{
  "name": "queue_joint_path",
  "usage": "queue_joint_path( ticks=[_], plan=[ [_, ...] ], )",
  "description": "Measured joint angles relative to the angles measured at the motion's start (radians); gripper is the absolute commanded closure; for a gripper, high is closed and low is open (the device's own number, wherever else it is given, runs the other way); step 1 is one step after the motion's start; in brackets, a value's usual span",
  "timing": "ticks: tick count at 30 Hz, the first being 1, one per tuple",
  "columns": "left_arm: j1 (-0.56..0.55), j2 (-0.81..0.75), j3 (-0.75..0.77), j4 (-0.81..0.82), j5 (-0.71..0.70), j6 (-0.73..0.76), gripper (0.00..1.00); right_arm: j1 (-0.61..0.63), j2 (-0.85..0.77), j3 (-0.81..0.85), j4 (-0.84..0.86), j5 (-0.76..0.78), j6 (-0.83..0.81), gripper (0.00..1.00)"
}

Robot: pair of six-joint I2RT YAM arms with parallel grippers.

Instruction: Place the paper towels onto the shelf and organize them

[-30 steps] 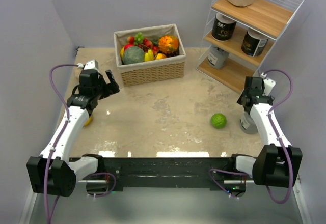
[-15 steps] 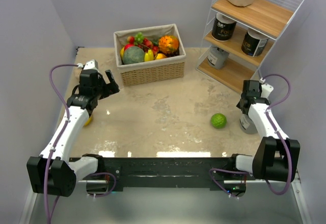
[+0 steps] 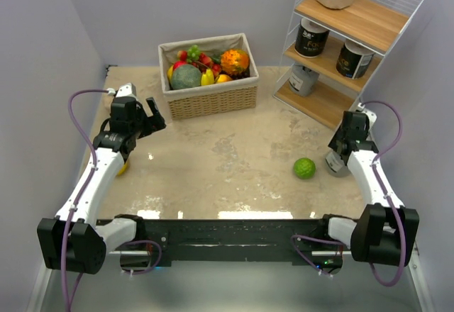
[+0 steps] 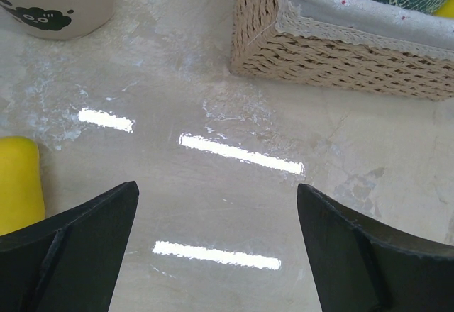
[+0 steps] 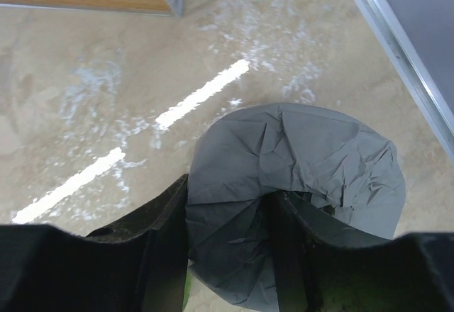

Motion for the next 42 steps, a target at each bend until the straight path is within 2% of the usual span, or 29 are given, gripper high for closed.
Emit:
queue_joint_path(
  ticks=[6, 13, 18, 25, 34, 42],
  plan=[
    [0.0, -0.019, 0.0, 0.0, 0.0, 0.0, 0.01, 0.041, -0.017, 0.001, 0.034, -0.102, -0.07, 0.52],
    [0.0, -0.051, 0.0, 0.0, -0.001, 0.0, 0.01, 0.291, 0.052, 0.077, 0.122, -0.125, -0.217, 0.52],
    [0.0, -0.082, 0.0, 0.001, -0.006, 0.0, 0.01, 0.386, 0.172, 0.188, 0.223, -0.158, -0.373, 0.52],
    [0.0, -0.119, 0.0, 0.001, -0.022, 0.0, 0.01, 0.394, 0.357, 0.383, 0.307, -0.171, -0.621, 0.53],
    [0.0, -0.123, 0.0, 0.0, -0.024, 0.0, 0.01, 0.404, 0.445, 0.397, 0.378, -0.111, -0.896, 0.52],
    [0.0, -0.133, 0.0, 0.0, -0.029, 0.0, 0.01, 0.402, 0.546, 0.389, 0.451, -0.04, -1.058, 0.52]
  ],
)
